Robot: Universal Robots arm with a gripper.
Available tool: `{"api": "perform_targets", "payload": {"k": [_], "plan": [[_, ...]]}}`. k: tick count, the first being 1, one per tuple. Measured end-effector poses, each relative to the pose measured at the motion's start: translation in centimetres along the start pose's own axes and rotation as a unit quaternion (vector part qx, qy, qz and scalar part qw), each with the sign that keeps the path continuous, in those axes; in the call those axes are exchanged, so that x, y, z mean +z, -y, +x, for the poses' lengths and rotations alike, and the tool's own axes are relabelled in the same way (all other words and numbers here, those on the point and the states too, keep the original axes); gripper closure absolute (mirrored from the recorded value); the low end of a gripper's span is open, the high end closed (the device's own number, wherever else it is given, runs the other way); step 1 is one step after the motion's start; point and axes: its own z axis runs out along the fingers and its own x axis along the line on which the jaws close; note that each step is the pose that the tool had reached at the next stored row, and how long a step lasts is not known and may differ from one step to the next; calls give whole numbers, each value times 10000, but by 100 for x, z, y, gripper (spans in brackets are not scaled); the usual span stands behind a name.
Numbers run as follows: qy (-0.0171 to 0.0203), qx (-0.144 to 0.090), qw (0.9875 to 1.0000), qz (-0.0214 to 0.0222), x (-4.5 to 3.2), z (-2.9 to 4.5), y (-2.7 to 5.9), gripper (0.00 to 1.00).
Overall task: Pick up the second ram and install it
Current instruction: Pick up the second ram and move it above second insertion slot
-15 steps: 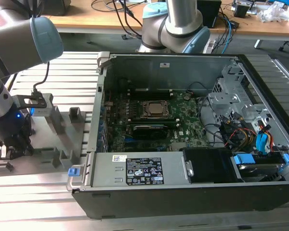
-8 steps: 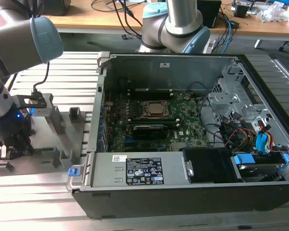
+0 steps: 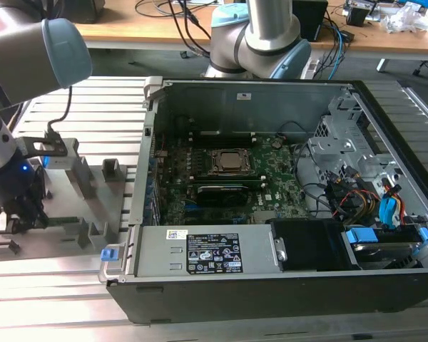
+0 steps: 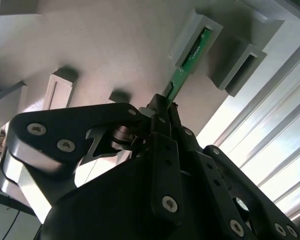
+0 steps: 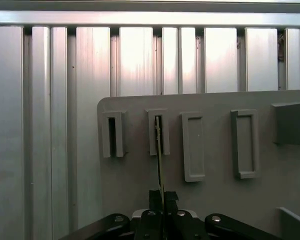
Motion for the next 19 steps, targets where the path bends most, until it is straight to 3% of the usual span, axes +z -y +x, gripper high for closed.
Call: {"api": "perform_targets", "payload": {"k": [10, 19], "plan": [[0, 0, 10000, 0, -179, -3, -2, 86], [0, 0, 10000, 0, -289, -5, -4, 86]]}}
